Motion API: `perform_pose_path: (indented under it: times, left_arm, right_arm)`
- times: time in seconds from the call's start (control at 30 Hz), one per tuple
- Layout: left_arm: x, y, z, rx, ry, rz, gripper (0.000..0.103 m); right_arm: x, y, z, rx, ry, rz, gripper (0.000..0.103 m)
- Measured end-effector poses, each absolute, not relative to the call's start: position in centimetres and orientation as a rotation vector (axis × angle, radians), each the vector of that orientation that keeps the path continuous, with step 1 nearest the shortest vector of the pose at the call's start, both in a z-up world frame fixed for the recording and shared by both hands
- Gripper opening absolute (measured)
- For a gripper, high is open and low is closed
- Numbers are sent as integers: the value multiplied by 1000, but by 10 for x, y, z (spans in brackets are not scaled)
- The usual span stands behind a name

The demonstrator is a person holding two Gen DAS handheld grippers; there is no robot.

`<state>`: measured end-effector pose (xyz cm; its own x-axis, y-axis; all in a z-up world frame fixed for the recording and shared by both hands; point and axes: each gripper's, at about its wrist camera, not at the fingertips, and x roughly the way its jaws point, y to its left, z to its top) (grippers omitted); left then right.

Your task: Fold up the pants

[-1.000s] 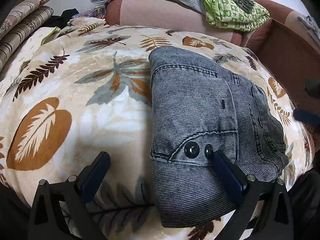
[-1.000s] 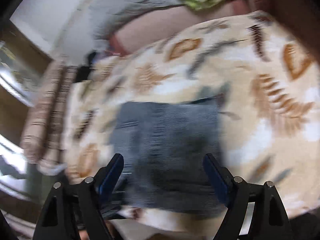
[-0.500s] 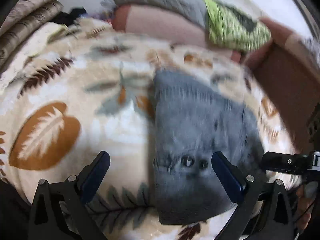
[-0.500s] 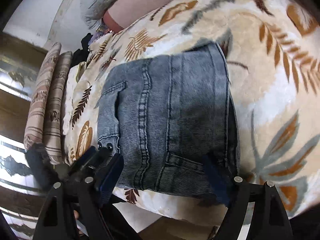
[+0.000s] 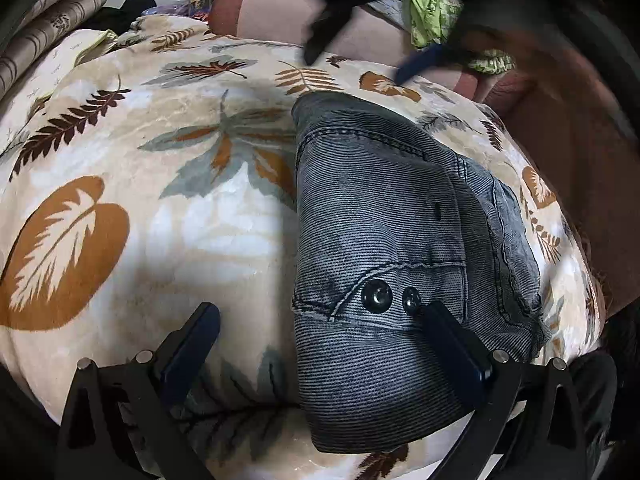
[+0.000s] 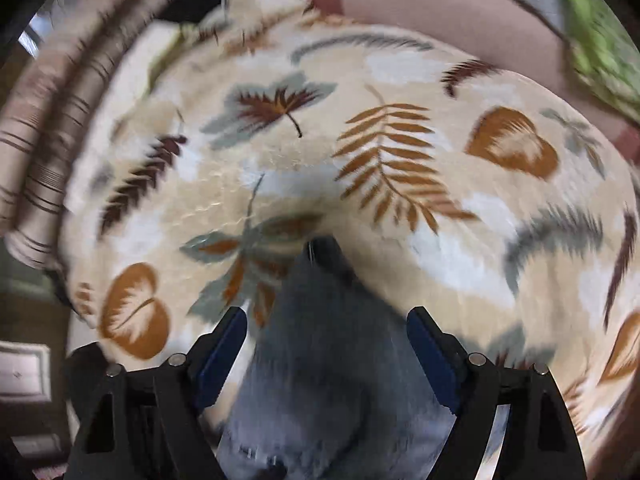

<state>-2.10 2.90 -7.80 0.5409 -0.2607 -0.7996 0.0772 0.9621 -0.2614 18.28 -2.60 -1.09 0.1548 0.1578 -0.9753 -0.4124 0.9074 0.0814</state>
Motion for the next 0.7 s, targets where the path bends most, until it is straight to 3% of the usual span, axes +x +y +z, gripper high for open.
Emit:
perform_pose_path:
  times: [0.13, 0.2, 0.23, 0.37, 0.5, 0.57, 0.7]
  left_arm:
    - [-18, 27, -80, -191, 975, -222, 102]
    - [-17, 27, -80, -189, 974, -225, 102]
    - [-17, 28, -80, -191, 975, -227, 102]
    - [-18, 28, -80, -192, 973, -226, 102]
    - [-22, 29, -81, -192, 960, -217, 102]
    - [-24, 28, -80, -196, 957, -212, 102]
    - [-27, 28, -80, -208, 955, -199, 102]
  right_arm:
    - [207, -1, -51, -341, 1519, 371, 83]
    - [209, 3, -68, -380, 1580, 365, 32]
    - [210, 3, -75, -380, 1605, 367, 21]
    - [217, -27, -65, -246, 1527, 292, 21]
    - [210, -86, -22, -26, 1281, 158, 23]
    - [191, -113, -7, 84, 1228, 192, 28]
    - [137, -145, -4, 179, 1244, 338, 33]
